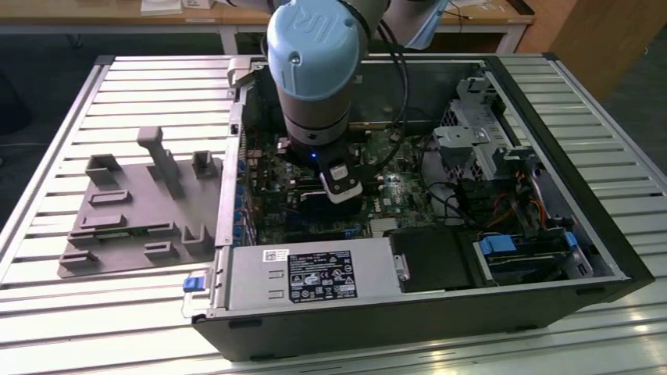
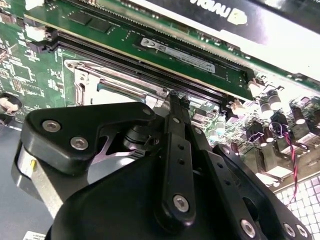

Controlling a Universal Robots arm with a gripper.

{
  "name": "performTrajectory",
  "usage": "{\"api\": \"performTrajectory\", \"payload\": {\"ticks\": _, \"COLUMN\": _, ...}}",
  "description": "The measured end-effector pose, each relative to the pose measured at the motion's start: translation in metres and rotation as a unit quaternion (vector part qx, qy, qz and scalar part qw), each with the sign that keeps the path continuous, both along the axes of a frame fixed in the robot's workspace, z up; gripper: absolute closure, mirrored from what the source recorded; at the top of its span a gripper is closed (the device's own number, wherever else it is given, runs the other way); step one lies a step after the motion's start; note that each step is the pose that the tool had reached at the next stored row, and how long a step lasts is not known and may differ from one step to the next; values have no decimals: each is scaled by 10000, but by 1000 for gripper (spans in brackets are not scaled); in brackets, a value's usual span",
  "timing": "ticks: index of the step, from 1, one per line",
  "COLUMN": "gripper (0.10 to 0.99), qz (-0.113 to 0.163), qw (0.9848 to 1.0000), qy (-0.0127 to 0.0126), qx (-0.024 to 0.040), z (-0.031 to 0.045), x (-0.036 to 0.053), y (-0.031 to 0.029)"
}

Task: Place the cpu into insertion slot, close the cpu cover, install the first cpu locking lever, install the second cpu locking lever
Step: 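Install the second cpu locking lever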

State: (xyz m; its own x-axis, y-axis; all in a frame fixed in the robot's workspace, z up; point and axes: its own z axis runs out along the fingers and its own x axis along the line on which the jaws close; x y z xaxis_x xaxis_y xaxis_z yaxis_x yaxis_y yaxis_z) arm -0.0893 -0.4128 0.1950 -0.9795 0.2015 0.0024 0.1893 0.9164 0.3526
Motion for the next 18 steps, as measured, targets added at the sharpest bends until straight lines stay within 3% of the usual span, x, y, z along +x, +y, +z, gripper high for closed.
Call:
{"api": "performTrajectory", "payload": {"ticks": 10, "gripper": 984, "qz": 1, "qw": 9998, "qy": 0, "qx": 181, "z": -53, "x": -47, "y": 0}}
{"api": "performTrajectory", "payload": {"ticks": 15, "gripper": 984, "qz": 0, "qw": 9998, "qy": 0, "qx": 189, "z": -50, "x": -50, "y": -1}}
{"api": "performTrajectory", "payload": {"ticks": 18, "gripper": 984, "qz": 1, "qw": 9998, "qy": -3, "qx": 190, "z": 15, "x": -50, "y": 0}}
